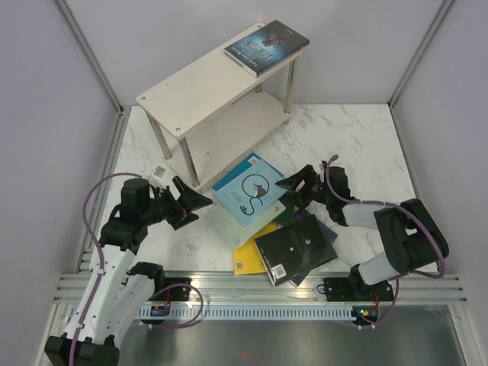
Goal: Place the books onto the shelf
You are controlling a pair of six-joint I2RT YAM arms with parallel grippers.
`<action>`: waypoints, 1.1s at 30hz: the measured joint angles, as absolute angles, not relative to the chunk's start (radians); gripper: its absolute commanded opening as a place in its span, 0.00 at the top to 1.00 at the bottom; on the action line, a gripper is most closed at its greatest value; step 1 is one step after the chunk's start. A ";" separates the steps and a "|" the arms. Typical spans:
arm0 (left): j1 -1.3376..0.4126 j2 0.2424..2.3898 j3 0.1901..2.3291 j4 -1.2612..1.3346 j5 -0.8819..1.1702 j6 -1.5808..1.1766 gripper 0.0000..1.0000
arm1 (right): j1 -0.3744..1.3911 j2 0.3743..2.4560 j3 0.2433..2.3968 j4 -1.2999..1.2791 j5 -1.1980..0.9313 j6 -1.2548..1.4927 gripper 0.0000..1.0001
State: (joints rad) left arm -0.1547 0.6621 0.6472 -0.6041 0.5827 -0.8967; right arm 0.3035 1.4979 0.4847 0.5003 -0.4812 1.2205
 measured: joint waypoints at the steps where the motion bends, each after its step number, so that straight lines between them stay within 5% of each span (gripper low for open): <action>1: -0.155 0.662 0.647 -0.605 0.582 -0.897 0.02 | 0.306 1.508 0.472 0.541 -0.481 1.237 0.28; 12: -0.155 0.662 0.647 -0.612 0.577 -0.897 0.02 | 0.347 1.655 0.393 0.945 -0.480 1.385 0.51; 15: -0.155 0.662 0.647 -0.615 0.577 -0.897 0.02 | 0.348 1.686 0.393 1.016 -0.481 1.401 0.78; 16: -0.155 0.662 0.647 -0.616 0.577 -0.897 0.02 | 0.348 1.697 0.393 1.037 -0.479 1.409 0.96; 17: -0.155 0.662 0.647 -0.616 0.577 -0.897 0.02 | 0.348 1.707 0.393 1.059 -0.482 1.428 1.00; 26: -0.155 0.663 0.647 -0.620 0.573 -0.896 0.02 | 0.348 1.690 0.407 1.067 -0.493 1.438 1.00; 33: -0.155 0.683 0.691 -0.633 0.551 -0.895 0.02 | 0.348 1.414 0.535 0.704 -0.503 1.340 1.00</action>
State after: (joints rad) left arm -0.1547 0.6830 0.6907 -0.6334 0.5510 -0.8951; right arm 0.3481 1.4136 0.5354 0.7044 -0.5030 1.3396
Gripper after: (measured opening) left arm 0.982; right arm 0.080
